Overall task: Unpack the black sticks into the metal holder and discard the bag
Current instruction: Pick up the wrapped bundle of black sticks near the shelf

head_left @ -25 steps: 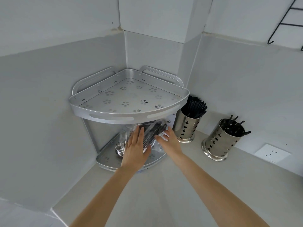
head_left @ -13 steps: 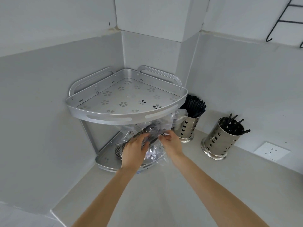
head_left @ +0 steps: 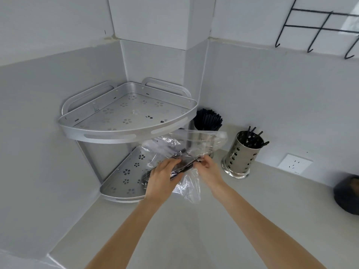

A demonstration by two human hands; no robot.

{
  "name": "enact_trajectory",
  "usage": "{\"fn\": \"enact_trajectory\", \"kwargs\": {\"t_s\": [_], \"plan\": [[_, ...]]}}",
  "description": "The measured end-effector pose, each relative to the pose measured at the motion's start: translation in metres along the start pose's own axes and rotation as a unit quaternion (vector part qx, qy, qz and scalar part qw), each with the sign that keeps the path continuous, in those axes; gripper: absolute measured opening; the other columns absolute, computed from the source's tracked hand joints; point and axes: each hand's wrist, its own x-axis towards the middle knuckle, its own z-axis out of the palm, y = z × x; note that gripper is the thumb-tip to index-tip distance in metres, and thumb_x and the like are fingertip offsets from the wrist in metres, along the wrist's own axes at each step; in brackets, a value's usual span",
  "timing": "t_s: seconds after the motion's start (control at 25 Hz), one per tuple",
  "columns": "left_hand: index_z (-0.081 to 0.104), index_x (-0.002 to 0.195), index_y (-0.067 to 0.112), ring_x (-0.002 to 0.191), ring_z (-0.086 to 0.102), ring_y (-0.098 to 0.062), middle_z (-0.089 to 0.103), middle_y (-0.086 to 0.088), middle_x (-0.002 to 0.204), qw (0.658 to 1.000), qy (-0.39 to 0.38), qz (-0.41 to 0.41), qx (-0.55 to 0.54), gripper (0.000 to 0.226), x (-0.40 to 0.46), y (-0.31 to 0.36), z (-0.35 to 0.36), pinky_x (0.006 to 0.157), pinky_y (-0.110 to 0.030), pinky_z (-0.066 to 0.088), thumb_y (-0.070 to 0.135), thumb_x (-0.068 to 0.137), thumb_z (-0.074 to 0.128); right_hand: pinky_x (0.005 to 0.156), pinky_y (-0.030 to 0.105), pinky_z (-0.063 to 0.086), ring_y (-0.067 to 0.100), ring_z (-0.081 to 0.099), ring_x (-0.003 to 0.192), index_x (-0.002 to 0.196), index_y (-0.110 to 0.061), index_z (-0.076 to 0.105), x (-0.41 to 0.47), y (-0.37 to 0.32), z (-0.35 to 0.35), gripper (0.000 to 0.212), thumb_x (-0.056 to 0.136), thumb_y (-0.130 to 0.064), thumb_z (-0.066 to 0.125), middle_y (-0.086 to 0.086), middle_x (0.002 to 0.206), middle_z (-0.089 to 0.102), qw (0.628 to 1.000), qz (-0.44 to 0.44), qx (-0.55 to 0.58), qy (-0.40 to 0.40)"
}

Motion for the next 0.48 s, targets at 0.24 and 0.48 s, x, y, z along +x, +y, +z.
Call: {"fn": "enact_trajectory", "kwargs": {"t_s": [0.24,0.48], "plan": [[0.044,0.13,0.015,0.12,0.049,-0.023,0.049,-0.002,0.131,0.999,-0.024,0.049,-0.001,0.044,-0.006,0.026,0.02,0.101,-0.041,0.04,0.017,0.087,0.054,0.066,0.026,0.043,0.012,0.047,0.062,0.074,-0.024,0.055,-0.014,0.017,-0.032,0.023,0.085,-0.005,0.048,-0.002,0.067,0.051,0.999,0.022,0.012,0.022],[0.032,0.138,0.007,0.125,0.045,-0.024,0.041,-0.011,0.138,0.995,-0.01,0.034,-0.098,0.048,-0.006,0.049,0.021,0.104,-0.043,0.04,0.023,0.093,0.043,0.063,0.023,0.036,0.014,0.04,0.066,0.08,-0.014,0.049,-0.027,0.026,-0.061,0.017,0.088,-0.002,0.039,0.001,0.068,0.042,0.996,0.024,0.075,0.05]]}}
